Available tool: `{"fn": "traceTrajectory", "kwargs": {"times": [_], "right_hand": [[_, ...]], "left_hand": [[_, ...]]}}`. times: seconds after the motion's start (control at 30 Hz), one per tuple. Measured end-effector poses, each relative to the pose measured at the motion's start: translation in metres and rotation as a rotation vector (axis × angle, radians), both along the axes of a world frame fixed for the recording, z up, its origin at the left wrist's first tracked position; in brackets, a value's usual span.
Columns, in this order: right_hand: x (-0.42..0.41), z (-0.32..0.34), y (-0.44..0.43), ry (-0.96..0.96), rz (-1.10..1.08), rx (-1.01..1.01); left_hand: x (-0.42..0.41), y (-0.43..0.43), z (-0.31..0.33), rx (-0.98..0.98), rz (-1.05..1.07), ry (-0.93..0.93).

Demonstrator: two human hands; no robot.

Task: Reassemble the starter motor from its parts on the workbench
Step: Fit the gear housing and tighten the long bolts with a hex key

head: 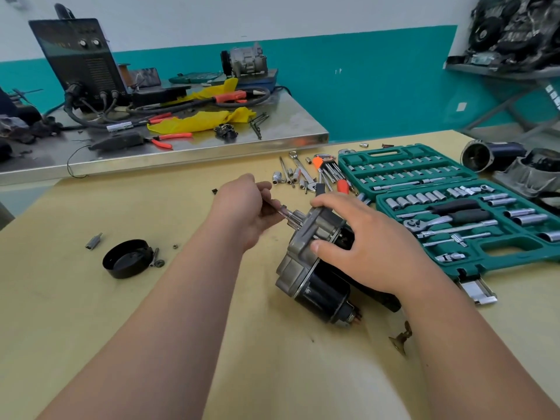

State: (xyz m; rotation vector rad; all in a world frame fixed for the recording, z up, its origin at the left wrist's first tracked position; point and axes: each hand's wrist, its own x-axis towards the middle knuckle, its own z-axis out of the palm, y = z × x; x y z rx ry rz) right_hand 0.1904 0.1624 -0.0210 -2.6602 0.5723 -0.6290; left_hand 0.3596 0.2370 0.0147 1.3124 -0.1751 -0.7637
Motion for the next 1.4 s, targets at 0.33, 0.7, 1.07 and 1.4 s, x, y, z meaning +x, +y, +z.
{"fn": "traceTrajectory", "kwargs": {"times": [0.33,0.7,1.07,1.4], "right_hand": [[-0.001,0.000,-0.001,0.002,0.005,0.011],[0.000,0.000,-0.002,-0.007,-0.002,0.008],[-0.001,-0.001,-0.001,-0.004,0.000,0.011],[0.000,0.000,0.000,-0.008,0.000,0.028]], "left_hand": [[0.038,0.026,-0.001,0.387,-0.423,-0.350],[0.006,0.006,0.025,1.111,-0.321,-1.350],[-0.015,-0.002,-0.012,0.099,0.358,-0.150],[-0.014,-0.017,-0.031,-0.072,0.480,-0.361]]}}
